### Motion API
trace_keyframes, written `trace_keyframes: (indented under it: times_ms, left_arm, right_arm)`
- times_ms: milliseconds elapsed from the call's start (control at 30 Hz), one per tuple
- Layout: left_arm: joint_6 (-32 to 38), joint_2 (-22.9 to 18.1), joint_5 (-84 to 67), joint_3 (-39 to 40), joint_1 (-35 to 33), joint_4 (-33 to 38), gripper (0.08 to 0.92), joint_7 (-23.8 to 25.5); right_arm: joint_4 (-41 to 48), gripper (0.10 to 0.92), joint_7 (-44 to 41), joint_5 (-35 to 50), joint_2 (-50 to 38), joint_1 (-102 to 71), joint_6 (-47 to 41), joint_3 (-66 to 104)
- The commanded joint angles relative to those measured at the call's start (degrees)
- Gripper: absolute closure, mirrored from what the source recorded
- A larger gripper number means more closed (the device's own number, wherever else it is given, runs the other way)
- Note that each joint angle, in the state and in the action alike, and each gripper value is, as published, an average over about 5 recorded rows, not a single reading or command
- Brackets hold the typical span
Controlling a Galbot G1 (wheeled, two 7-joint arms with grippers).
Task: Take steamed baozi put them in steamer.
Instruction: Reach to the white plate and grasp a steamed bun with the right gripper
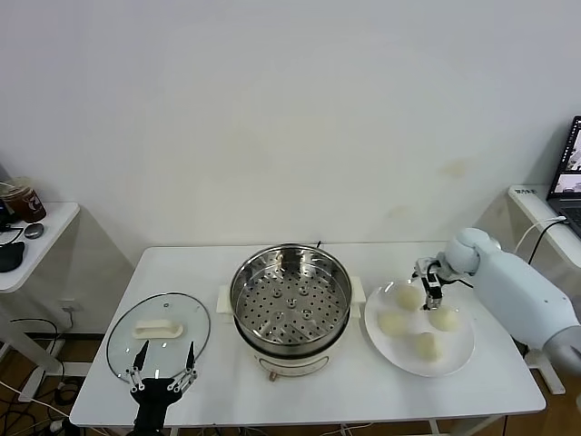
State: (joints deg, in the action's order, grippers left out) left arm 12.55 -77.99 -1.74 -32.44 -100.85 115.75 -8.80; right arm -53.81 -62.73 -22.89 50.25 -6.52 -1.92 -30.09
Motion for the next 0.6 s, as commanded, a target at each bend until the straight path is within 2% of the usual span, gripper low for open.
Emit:
trace_keyframes:
  times_ms: [33,433,600]
  left_arm:
    - [0.06,0.00,0.04,-0.15,-0.03,0.07,0.177,-0.01]
    - [0.53,-0.07,-0.14,-0.70,-0.22,0.21,0.177,-0.15]
    - [0.57,-0.06,-0.13,-0.61,-0.12,0.25,0.177,-0.10]
  right_arm:
    - [3.13,0.254,-0.99,0.39,2.69,2.72,-1.41,-3.84]
    - [2.06,0.420,-1.55,-0.14,2.29,2.61,-1.45,-4.83]
    - [1.16,0.543,-1.45,0.83,1.66,3.06,-1.43,-5.04]
